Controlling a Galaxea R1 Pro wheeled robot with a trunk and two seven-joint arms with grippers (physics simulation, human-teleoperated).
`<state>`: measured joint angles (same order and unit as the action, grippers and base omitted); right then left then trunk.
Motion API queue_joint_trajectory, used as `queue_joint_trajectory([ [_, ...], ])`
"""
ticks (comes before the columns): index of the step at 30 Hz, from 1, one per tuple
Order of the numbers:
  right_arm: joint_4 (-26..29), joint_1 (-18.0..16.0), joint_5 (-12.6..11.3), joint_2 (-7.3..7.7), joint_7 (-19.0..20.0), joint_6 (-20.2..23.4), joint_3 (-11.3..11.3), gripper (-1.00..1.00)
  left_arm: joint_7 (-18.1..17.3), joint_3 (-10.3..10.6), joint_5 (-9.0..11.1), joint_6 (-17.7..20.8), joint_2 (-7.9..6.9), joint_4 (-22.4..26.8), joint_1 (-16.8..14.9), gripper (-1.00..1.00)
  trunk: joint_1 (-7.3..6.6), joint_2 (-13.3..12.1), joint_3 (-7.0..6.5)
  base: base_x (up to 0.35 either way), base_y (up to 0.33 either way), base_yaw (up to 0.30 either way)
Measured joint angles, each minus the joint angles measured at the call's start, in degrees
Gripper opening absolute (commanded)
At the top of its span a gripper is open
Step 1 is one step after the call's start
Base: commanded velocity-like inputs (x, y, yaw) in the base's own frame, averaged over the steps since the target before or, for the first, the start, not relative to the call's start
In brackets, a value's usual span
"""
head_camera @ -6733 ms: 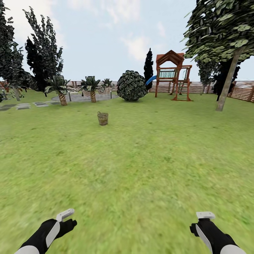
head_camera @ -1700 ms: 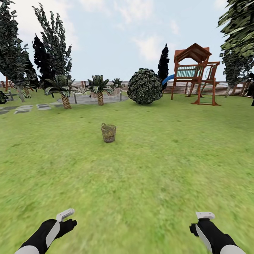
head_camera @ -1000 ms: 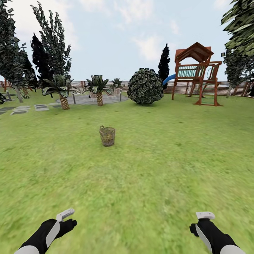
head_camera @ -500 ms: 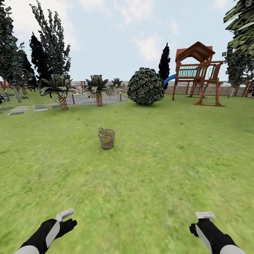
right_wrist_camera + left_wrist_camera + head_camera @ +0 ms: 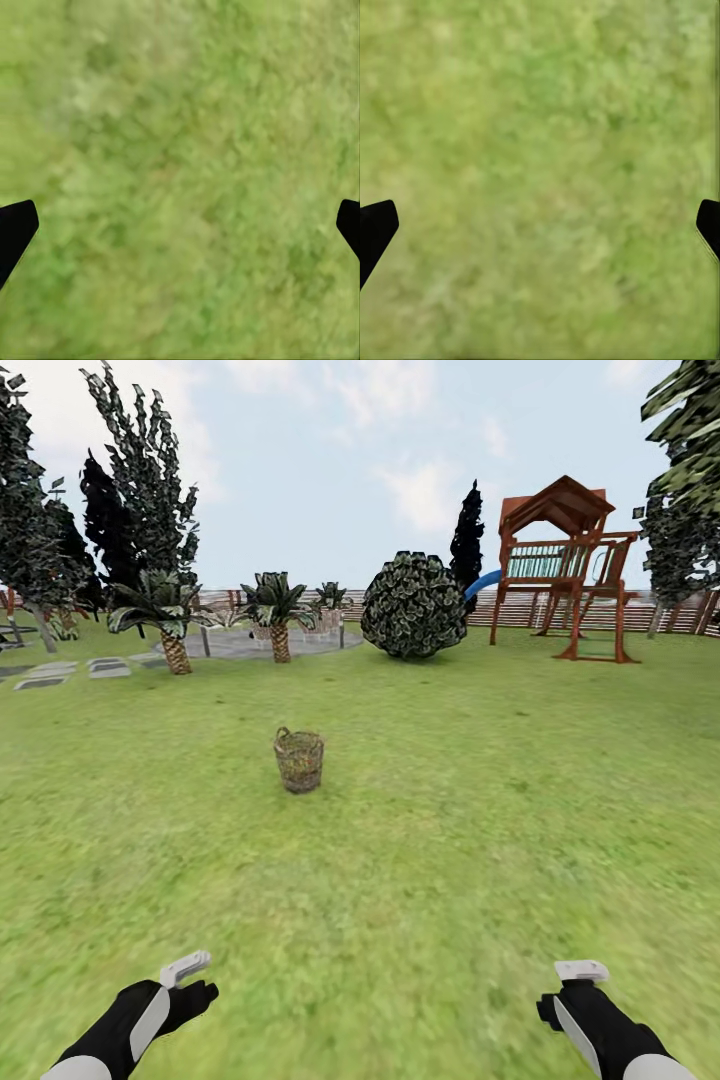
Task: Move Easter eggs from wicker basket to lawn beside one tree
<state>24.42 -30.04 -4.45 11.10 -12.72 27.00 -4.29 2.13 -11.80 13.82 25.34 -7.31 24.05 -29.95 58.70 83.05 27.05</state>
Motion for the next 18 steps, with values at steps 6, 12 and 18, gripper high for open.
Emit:
queue_joint_trajectory([
  [6, 0.0, 0.0, 0.0, 0.00, 0.0, 0.0, 0.0, 1.00, 0.0, 0.0, 0.0, 0.0, 0.00, 0.0, 0.0, 1.00, 0.00, 0.0, 0.00, 0.328, 0.000, 0.000],
  [12, 0.0, 0.0, 0.0, 0.00, 0.0, 0.0, 0.0, 1.00, 0.0, 0.0, 0.0, 0.0, 0.00, 0.0, 0.0, 1.00, 0.00, 0.0, 0.00, 0.328, 0.000, 0.000],
  [18, 0.0, 0.0, 0.0, -0.08, 0.0, 0.0, 0.0, 1.00, 0.0, 0.0, 0.0, 0.0, 0.00, 0.0, 0.0, 1.00, 0.00, 0.0, 0.00, 0.328, 0.000, 0.000],
])
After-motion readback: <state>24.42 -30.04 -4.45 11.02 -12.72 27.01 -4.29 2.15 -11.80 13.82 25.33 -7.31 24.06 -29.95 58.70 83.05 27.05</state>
